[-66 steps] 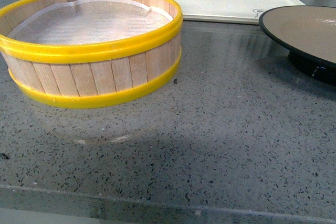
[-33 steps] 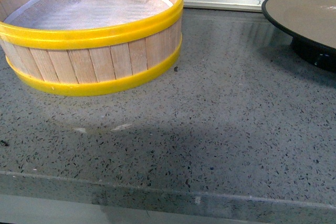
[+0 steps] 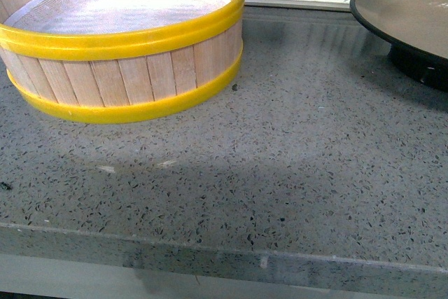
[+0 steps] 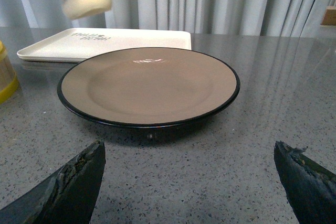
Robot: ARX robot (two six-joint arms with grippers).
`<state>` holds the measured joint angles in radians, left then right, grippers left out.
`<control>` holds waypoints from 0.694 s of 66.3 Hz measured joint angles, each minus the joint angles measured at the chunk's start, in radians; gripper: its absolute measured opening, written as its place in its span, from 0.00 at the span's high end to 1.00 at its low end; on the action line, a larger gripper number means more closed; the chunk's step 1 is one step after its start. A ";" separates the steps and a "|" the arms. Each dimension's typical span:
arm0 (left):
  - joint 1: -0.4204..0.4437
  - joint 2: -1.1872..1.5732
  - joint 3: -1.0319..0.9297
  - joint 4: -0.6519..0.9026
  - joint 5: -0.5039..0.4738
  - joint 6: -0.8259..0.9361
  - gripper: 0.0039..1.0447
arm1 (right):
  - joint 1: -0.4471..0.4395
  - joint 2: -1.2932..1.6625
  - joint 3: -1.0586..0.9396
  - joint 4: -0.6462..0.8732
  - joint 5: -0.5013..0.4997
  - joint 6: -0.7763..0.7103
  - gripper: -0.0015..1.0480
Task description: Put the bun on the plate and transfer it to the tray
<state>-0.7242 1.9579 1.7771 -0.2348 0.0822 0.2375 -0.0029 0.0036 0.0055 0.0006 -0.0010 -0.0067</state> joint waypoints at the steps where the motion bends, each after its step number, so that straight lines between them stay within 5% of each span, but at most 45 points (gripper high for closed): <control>1: -0.006 0.003 -0.001 0.001 0.000 0.000 0.97 | 0.000 0.000 0.000 0.000 0.000 0.000 0.09; 46: -0.097 0.180 0.079 0.065 -0.045 0.021 0.97 | 0.000 0.000 0.000 0.000 0.000 0.000 0.09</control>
<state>-0.8215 2.1376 1.8557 -0.1696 0.0368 0.2581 -0.0029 0.0036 0.0055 0.0006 -0.0010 -0.0067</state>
